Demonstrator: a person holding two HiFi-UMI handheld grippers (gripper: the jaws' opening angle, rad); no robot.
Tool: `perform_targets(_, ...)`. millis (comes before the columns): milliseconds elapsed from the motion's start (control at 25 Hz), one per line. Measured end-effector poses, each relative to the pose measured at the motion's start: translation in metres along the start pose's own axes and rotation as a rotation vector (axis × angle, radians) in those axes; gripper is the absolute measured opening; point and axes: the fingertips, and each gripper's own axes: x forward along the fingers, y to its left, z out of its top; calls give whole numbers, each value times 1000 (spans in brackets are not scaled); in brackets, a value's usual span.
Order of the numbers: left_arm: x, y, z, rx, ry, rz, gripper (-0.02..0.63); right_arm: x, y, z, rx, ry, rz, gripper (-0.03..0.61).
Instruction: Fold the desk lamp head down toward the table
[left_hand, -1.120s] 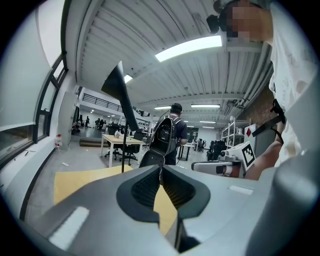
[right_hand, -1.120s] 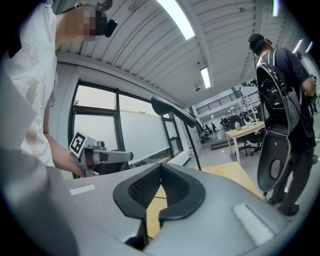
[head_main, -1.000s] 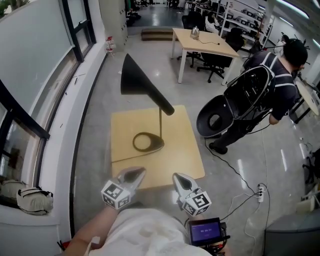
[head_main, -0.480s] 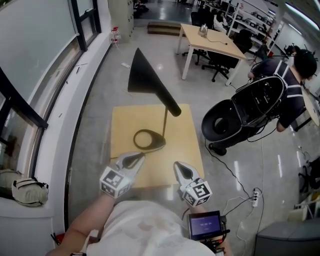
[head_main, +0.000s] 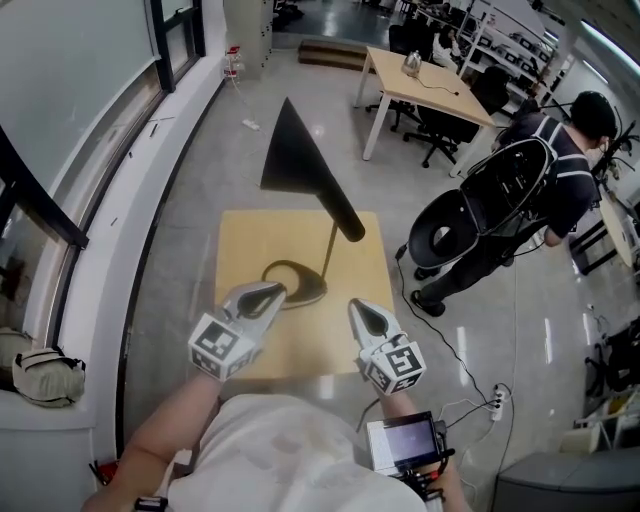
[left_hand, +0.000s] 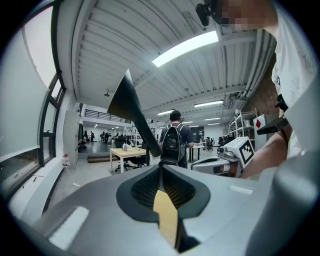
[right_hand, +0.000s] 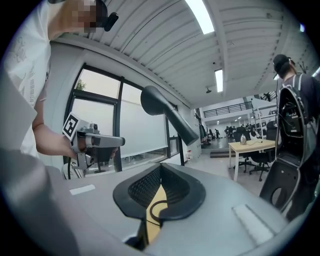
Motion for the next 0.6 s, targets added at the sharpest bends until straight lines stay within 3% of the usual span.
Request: perform_targets(600,11,38,86,141,-117,21,18,50,-52,62,-199,-10,-21,29)
